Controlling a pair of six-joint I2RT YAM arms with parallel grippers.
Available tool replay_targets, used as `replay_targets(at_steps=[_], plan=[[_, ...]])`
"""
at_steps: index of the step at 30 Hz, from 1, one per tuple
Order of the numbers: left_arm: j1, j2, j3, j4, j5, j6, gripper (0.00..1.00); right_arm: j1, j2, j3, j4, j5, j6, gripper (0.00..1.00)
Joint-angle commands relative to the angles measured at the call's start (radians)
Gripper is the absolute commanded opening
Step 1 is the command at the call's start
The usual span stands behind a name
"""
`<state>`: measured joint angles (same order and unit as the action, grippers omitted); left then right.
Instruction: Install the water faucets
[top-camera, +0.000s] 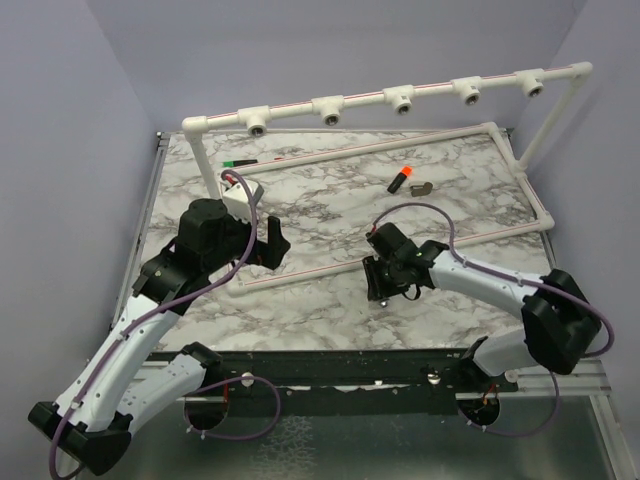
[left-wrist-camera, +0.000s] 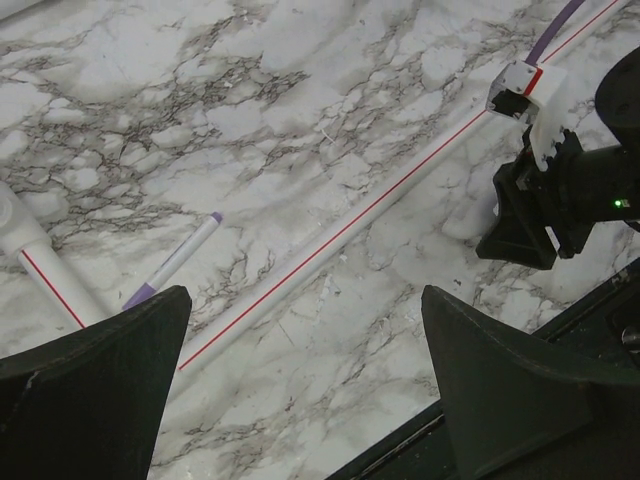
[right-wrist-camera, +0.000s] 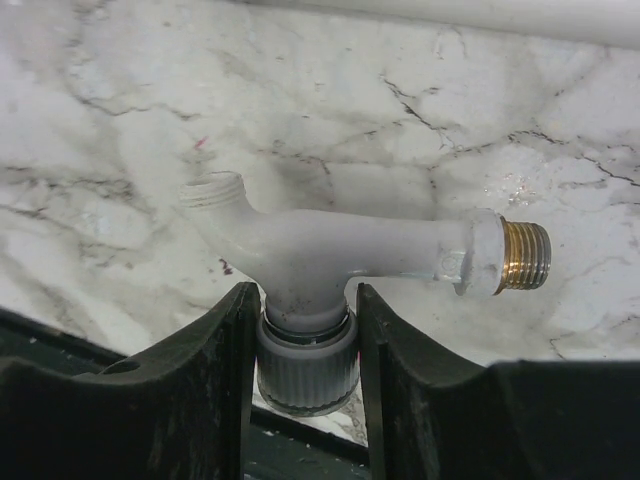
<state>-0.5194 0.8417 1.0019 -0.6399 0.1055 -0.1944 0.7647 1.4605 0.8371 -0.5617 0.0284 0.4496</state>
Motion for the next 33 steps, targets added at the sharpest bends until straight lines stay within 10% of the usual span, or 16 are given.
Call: replay_targets(at_steps=[1, 20, 33], plan=[[-0.002, -0.005, 0.055, -0.028, 0.004, 0.041, 0.99, 0.010, -0.123, 0.029, 0.045, -0.084, -0.091, 0.00], [-0.002, 0.090, 0.178, -0.105, 0.093, -0.065, 0.99, 0.016, -0.358, 0.036, 0.316, -0.635, -0.700, 0.01], [-0.002, 0.123, 0.178, -0.153, 0.289, -0.150, 0.99, 0.068, -0.270, 0.164, 0.062, -0.924, -1.384, 0.01]])
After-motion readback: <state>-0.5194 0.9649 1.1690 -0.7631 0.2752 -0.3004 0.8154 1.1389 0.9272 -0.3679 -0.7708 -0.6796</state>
